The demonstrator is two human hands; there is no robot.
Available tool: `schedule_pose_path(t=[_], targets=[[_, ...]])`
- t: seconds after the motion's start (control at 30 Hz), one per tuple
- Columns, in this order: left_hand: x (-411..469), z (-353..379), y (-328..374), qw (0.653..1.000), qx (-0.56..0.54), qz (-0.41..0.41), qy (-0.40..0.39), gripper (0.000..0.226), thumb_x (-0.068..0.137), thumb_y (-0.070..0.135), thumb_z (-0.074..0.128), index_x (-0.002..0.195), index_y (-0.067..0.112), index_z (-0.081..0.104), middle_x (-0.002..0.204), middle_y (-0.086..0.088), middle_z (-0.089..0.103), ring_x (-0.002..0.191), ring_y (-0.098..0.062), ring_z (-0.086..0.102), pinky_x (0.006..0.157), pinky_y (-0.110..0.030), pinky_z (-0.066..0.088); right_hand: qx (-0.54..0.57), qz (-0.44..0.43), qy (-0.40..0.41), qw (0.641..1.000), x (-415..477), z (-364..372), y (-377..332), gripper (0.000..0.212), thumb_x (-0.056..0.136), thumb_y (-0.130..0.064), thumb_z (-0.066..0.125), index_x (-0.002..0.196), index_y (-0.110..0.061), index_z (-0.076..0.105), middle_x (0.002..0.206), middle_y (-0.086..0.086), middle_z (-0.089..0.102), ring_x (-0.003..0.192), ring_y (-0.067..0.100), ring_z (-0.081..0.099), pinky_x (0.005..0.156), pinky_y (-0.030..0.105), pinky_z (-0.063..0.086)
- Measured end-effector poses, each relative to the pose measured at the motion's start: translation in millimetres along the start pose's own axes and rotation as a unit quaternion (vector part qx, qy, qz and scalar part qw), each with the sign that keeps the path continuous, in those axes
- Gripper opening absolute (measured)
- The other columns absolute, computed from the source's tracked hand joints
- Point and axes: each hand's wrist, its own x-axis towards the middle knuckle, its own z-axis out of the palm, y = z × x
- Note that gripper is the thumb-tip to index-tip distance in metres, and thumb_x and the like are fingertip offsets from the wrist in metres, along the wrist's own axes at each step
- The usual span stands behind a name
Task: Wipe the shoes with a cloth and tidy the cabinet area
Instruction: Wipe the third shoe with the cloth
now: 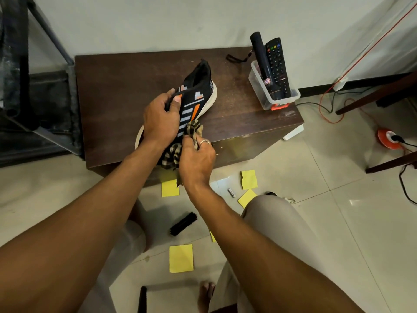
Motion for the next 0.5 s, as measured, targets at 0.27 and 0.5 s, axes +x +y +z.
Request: schedule_pose_path(t=[0.27,0.5], targets=[[0,0,0,1.000,-0.002,0.001,-0.001,0.037,0.103,0.034,0.053,0.131,0.014,0.066,0.136,0.003,0.065,0.125,-0.010,0.059,0.106,-0.032,0.047,-0.052,-0.048,-0.121,0.990,-25,-24,3,0.021,0.087,-0.029,0.061,0.081,-0.013,0.074,0.081,0.002,0.069,0.078,0.014,0.064,0.073,0.033,0.055],[0,0,-5,1.000,-0.001,0.008,-0.013,0.039,0.103,0.034,0.053,0.134,0.013,0.065,0.142,0.003,0.061,0.132,-0.012,0.054,0.111,-0.032,0.043,-0.036,-0.060,0.018,0.997,63,-53,-29,0.017,0.086,-0.028,0.066,0.088,-0.013,0.075,0.083,-0.001,0.072,0.077,0.015,0.067,0.066,0.028,0.053]])
